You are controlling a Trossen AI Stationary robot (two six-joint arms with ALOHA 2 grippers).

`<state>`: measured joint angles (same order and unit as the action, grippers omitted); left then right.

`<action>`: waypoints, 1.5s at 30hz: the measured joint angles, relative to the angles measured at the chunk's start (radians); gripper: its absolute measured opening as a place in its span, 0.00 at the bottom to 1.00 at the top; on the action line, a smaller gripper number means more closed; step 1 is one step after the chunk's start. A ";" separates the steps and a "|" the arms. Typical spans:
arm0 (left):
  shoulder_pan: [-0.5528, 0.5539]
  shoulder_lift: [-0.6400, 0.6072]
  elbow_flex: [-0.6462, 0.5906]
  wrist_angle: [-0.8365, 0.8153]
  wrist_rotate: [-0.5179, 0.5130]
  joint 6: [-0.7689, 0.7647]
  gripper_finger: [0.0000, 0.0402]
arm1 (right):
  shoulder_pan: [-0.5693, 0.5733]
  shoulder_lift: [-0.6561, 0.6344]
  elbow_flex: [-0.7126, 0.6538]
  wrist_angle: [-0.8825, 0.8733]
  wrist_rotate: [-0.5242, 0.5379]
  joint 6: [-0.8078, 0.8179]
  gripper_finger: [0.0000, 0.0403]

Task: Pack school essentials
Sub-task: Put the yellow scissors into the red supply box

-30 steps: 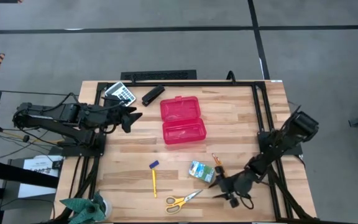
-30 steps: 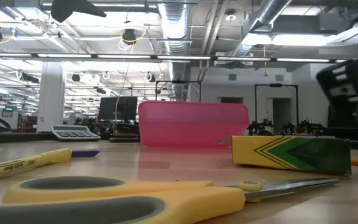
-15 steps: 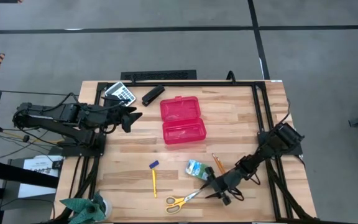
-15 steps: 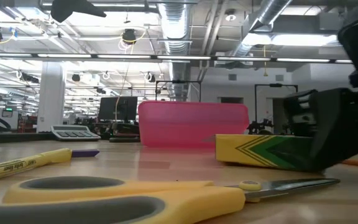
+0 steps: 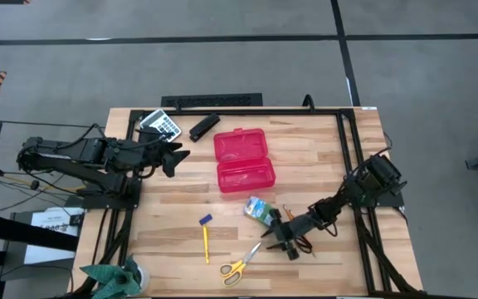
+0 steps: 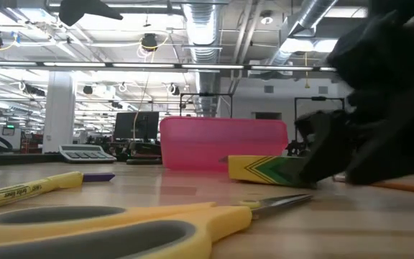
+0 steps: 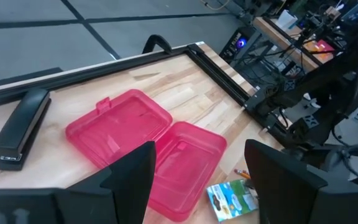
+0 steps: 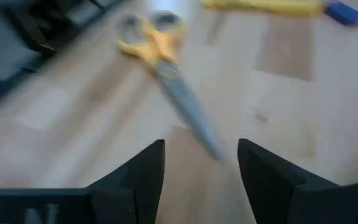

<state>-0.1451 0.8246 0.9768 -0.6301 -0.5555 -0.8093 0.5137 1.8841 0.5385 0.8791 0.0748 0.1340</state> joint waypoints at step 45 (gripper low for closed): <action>0.000 0.000 0.000 -0.003 0.008 0.026 0.60 | 0.073 0.195 0.192 -0.118 0.110 -0.023 0.42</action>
<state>-0.1450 0.8249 0.9768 -0.6328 -0.5472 -0.7838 0.5863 2.0793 0.7304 0.7615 0.1853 0.1113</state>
